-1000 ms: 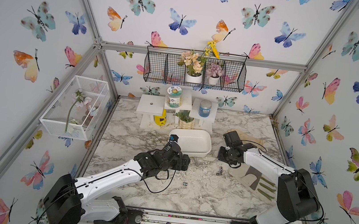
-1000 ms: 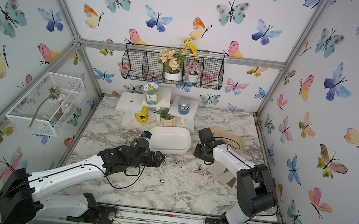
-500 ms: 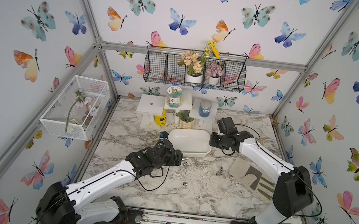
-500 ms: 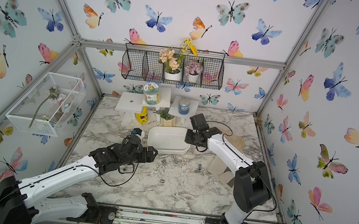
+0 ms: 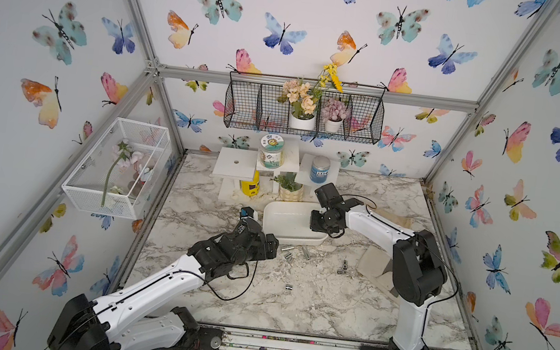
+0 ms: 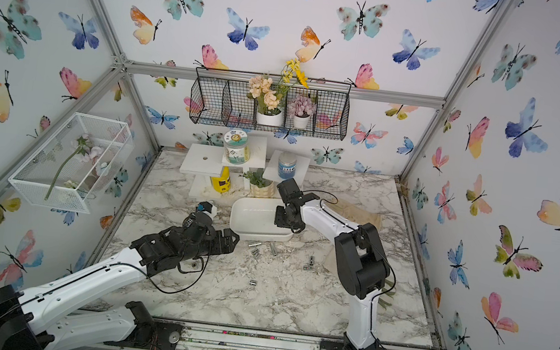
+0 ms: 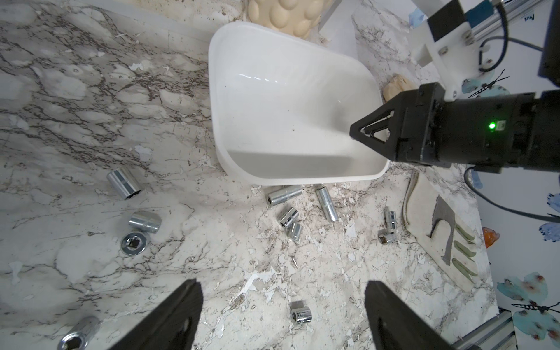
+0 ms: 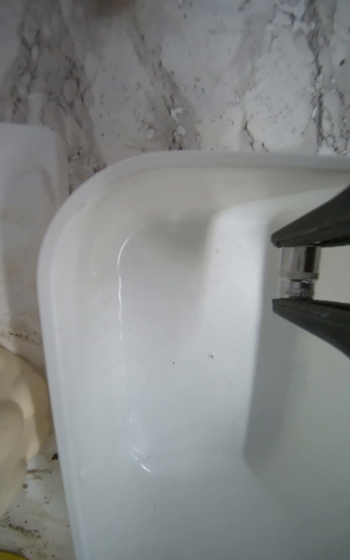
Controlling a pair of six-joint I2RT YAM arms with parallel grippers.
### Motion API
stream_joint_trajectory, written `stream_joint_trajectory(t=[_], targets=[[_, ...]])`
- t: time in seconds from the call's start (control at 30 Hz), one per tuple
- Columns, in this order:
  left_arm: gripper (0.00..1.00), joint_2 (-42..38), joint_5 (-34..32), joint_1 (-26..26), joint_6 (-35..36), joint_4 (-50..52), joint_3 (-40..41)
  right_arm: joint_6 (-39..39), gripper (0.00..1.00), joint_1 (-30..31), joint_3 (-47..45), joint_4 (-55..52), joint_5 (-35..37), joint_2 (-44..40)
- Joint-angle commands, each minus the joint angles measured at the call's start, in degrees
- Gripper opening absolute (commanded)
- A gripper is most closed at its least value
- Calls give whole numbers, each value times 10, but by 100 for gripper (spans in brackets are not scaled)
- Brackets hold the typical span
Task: Put the socket on the desktop into the storage box
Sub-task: Place the socket head in the storage box.
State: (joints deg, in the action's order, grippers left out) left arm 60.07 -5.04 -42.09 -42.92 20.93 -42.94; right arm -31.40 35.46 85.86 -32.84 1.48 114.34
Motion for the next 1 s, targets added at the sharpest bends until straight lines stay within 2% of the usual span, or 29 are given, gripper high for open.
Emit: stream_joint_trajectory(t=[0.0, 0.43, 0.7, 0.97], targets=[[89, -7, 0, 2, -2, 3, 4, 10, 31, 2, 28, -22, 6, 17], [89, -4, 6, 2, -2, 12, -4, 18, 33, 3, 60, -27, 9, 68], [89, -19, 1, 2, -7, 4, 11, 14, 38, 14, 90, -47, 16, 84], [89, 19, 4, 5, 19, 3, -23, 4, 43, 23, 77, -42, 19, 40]])
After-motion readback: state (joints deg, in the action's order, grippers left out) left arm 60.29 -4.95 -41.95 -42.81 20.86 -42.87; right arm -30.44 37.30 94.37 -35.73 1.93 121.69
